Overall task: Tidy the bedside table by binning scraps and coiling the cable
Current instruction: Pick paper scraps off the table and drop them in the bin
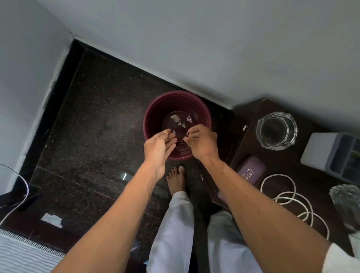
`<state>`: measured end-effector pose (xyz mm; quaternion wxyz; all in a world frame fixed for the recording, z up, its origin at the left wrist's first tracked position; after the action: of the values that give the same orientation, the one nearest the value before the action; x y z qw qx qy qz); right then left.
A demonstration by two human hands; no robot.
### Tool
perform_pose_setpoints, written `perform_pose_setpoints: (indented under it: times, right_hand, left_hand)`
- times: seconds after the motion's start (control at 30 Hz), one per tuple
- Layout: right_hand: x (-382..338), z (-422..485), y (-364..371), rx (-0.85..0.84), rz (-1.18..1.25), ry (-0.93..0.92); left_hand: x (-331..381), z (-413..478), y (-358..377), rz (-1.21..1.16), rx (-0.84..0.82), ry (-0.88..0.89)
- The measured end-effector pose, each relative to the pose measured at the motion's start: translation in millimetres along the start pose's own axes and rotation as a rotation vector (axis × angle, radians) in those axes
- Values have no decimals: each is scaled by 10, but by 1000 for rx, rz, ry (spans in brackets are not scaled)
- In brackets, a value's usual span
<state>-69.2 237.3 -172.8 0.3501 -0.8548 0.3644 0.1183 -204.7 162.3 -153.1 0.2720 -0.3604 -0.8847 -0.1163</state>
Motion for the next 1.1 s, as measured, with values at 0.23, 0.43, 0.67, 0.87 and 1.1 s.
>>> perform_pose_setpoints:
  times: [0.23,0.43,0.67,0.87,1.1]
  right_hand:
    - [7,-544,-462,45,177,-169]
    - [405,-1115,-1151,184,162,-253]
    - [1066,-1160,-1692,295,4,-305]
    - [1254,-878,-1680,202,-140,-314]
    - [1200,-648,-1504,52,-226,-267]
  left_hand:
    - [-291,-479,240,46,-44,19]
    - [-638,-985,457,341,-65,157]
    - [-894,-1518,667,652,-47,362]
    - [-1202,-1682,618,738,87,380]
    - [-1401,-1659,605,560,164,264]
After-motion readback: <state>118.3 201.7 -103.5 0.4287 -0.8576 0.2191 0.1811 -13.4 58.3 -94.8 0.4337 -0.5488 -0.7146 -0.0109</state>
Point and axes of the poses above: each hand's wrist, its own z-axis towards the middle knuckle, its own y-axis out of the palm, x = y × z, the point moved 6 cm from there along z, towards the middle knuckle, and after that the axes turned 8 degrees about y, right-handed, at the moved point
